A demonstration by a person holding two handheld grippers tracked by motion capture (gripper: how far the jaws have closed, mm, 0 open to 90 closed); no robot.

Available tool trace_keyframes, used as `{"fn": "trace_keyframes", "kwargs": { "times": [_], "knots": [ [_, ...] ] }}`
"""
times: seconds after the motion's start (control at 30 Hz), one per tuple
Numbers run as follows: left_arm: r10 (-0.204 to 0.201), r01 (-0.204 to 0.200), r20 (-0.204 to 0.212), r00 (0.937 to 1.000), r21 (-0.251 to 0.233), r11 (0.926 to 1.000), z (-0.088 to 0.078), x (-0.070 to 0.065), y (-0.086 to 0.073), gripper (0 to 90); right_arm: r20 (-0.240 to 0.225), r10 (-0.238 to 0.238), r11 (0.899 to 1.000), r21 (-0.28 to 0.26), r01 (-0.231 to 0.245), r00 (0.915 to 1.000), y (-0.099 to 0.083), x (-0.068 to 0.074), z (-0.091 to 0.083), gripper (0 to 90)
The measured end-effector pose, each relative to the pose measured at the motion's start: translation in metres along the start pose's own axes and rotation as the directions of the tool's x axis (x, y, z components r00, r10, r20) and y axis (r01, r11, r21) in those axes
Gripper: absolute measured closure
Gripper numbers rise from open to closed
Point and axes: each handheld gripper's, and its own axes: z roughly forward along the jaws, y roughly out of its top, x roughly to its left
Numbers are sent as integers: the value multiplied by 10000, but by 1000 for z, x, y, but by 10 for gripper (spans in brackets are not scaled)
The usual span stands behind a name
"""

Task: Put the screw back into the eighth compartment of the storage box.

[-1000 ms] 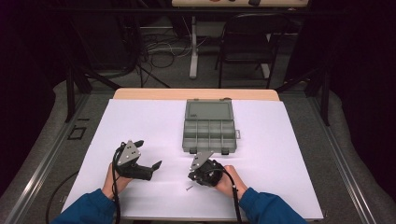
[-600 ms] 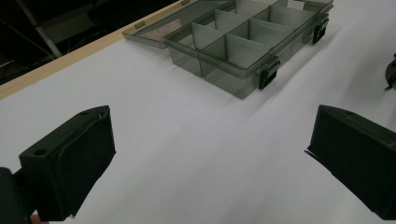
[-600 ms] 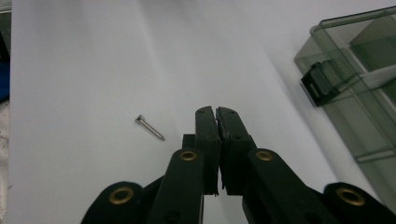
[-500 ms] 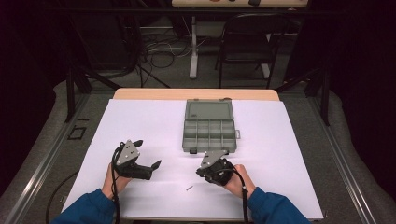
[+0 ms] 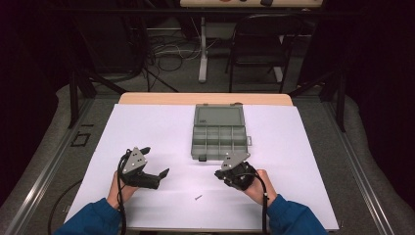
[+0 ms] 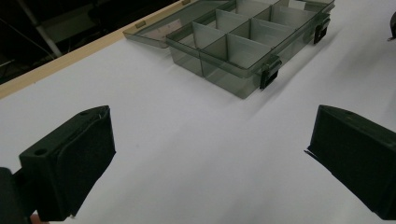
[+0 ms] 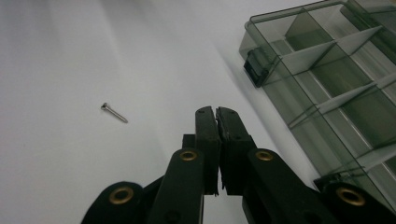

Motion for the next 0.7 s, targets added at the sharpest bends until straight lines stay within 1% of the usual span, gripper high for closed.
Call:
{"fn": "trace_keyframes", "kwargs": {
  "times": [0.13, 0.17, 0.2, 0.33, 0.37, 0.4, 0.47, 0.57, 0.6, 0.7],
  "knots": [
    [-18, 18, -7, 10000, 4, 10000, 0, 0, 0, 0, 149, 72, 9999, -74, -71, 9999, -1, -3, -3, 884],
    [22, -22, -31, 10000, -12, 10000, -1, 0, 0, 0, 119, 79, 10000, -49, -78, 9999, -1, -3, -4, 885],
    [30, -30, -32, 10000, -10, 10000, -1, 0, 0, 0, 191, 88, 9999, -114, -85, 9998, -1, -4, -5, 885],
    [97, -97, -62, 9999, -49, 9999, 0, 0, 0, 0, 253, 127, 9999, -86, -125, 9996, -2, -6, -8, 884],
    [63, -63, -57, 10000, -50, 10000, -1, -1, 0, 0, 265, 145, 9997, -178, -141, 9995, -2, -7, -7, 885],
    [75, -75, -77, 9999, -36, 10000, -1, 0, 0, 0, 279, 164, 9998, -104, -162, 9995, -2, -8, -9, 885],
    [17, -17, -30, 10000, -37, 10000, -1, 0, 0, 0, 308, 163, 9997, -180, -158, 9994, -3, -9, -10, 884],
    [29, -29, -36, 10000, -31, 10000, -1, 0, 0, 0, 439, 190, 9996, -213, -181, 9989, -2, -10, -13, 885],
    [87, -87, -63, 9999, -40, 10000, -1, 0, 0, 0, 455, 250, 9993, -288, -237, 9987, -2, -11, -13, 885],
    [68, -68, -54, 10000, -10, 10000, 0, 0, 0, 0, 507, 226, 9994, -255, -213, 9985, -2, -13, -16, 885]
  ]
}}
